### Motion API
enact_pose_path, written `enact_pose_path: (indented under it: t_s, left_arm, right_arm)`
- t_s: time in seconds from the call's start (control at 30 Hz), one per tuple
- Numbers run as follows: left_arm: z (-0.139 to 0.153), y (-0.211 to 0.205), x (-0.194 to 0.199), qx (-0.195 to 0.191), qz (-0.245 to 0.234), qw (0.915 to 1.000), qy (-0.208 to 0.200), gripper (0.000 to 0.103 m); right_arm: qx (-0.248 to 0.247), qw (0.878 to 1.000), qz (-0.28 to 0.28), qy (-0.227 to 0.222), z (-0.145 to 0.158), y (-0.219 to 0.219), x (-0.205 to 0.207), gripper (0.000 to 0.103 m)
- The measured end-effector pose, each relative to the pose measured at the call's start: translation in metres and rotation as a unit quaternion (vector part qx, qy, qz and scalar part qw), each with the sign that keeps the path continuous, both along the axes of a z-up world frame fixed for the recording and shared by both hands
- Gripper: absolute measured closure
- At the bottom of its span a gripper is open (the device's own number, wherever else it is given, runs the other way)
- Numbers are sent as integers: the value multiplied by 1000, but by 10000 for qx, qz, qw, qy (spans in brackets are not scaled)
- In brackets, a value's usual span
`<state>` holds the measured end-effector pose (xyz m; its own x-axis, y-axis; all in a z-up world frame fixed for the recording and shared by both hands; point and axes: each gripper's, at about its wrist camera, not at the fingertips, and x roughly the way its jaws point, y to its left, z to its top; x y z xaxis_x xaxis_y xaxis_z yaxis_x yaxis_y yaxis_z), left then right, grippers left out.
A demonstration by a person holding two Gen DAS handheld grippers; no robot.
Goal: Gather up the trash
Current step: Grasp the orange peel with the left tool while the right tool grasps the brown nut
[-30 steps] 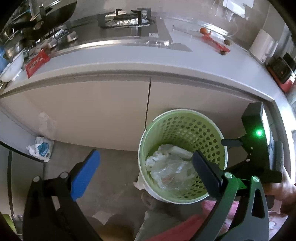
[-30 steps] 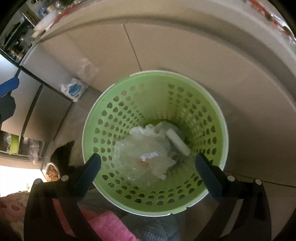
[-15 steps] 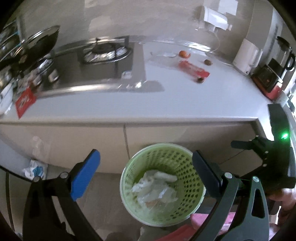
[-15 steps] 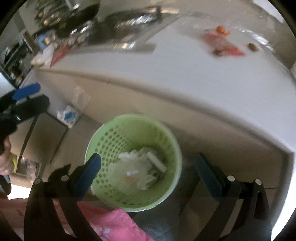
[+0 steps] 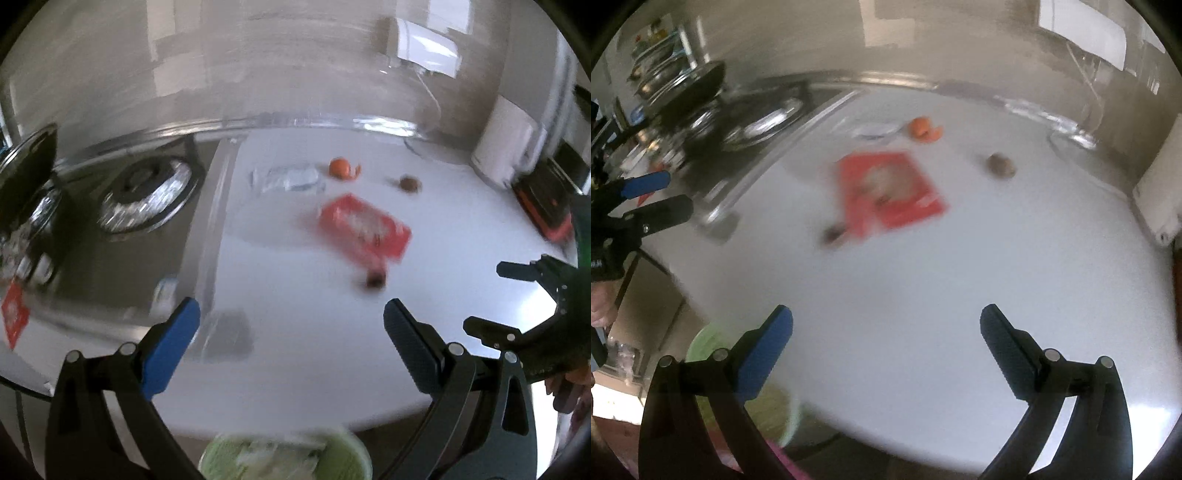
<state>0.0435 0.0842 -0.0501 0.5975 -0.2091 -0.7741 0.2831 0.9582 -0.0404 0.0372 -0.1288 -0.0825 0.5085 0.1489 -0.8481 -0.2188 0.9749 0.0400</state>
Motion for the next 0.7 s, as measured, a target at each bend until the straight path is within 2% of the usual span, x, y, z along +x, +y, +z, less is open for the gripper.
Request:
enact_pose_path:
  t_s: [0.13, 0.23, 0.37, 0.57, 0.7]
  left_arm:
    - [-3, -42, 67, -6, 71, 10000, -10, 8]
    - [-8, -65, 103, 0, 48, 10000, -10, 8]
    - [-22, -94, 149, -32, 13, 9999, 114, 8]
    - [-42, -126, 190, 88, -84, 9995, 295, 8]
    - [-49, -141, 204, 91, -122, 9993, 347, 8]
  right_arm:
    - [-49, 9999, -64, -94, -2, -39, 59, 2]
    - [-29, 9999, -47, -148, -9, -65, 107, 2]
    - [-36, 9998, -10, -217, -20, -85, 148, 2]
    - [101, 9998, 37, -141, -35, -100, 184, 2]
    - [114, 9998, 101, -140, -41, -103, 192, 2]
